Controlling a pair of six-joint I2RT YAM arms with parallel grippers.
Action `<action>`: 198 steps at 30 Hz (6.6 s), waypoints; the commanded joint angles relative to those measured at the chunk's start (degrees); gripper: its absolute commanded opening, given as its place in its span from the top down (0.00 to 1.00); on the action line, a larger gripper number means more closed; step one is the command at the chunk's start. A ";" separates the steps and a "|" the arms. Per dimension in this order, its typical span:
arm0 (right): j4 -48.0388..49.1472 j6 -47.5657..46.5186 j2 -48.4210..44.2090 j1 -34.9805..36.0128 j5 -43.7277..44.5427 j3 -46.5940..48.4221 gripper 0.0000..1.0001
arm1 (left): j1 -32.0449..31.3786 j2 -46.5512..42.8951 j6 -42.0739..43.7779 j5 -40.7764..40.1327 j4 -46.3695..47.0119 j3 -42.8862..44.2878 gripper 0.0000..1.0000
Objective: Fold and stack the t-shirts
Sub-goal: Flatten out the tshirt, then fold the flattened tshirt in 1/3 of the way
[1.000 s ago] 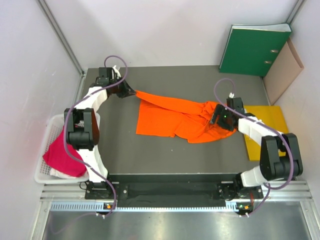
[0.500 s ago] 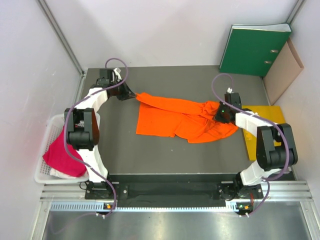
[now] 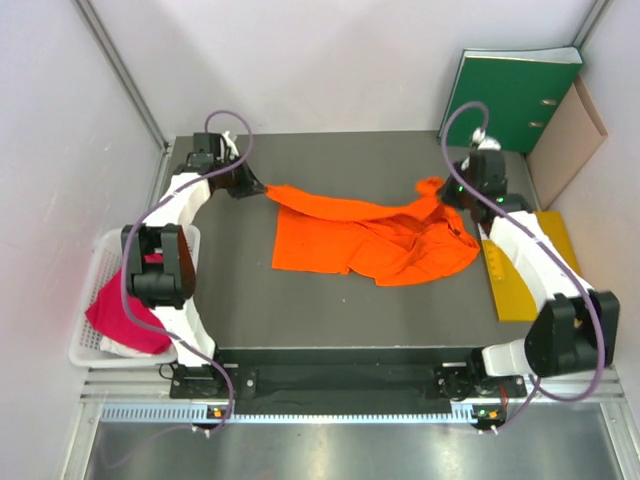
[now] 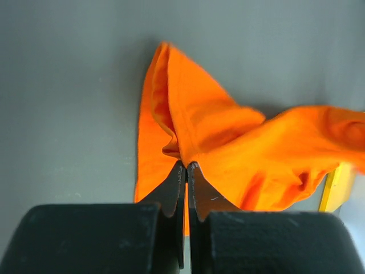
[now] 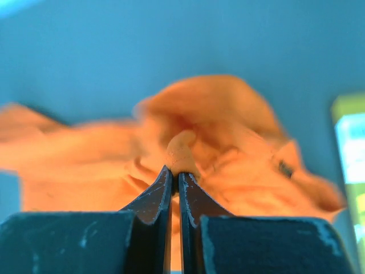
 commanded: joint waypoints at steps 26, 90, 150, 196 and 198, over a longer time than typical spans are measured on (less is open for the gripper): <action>-43.49 -18.18 -32.37 3.11 7.66 52.88 1.00 | 0.75 -54.20 1.16 -20.58 -13.00 9.69 1.00; -7.03 -11.15 38.66 0.65 -6.94 55.39 1.00 | 4.09 14.33 -3.24 -23.06 -13.90 35.63 1.00; -7.23 -5.97 53.41 9.27 5.90 72.09 1.00 | 5.67 17.40 0.55 -27.01 -16.97 39.58 1.00; -15.90 -6.14 13.33 17.08 -2.27 13.72 1.00 | 10.42 13.10 1.08 -28.76 -24.09 12.79 1.00; -16.26 -5.70 13.07 18.04 -2.80 12.06 1.00 | 10.33 12.66 1.16 -28.85 -24.01 11.74 1.00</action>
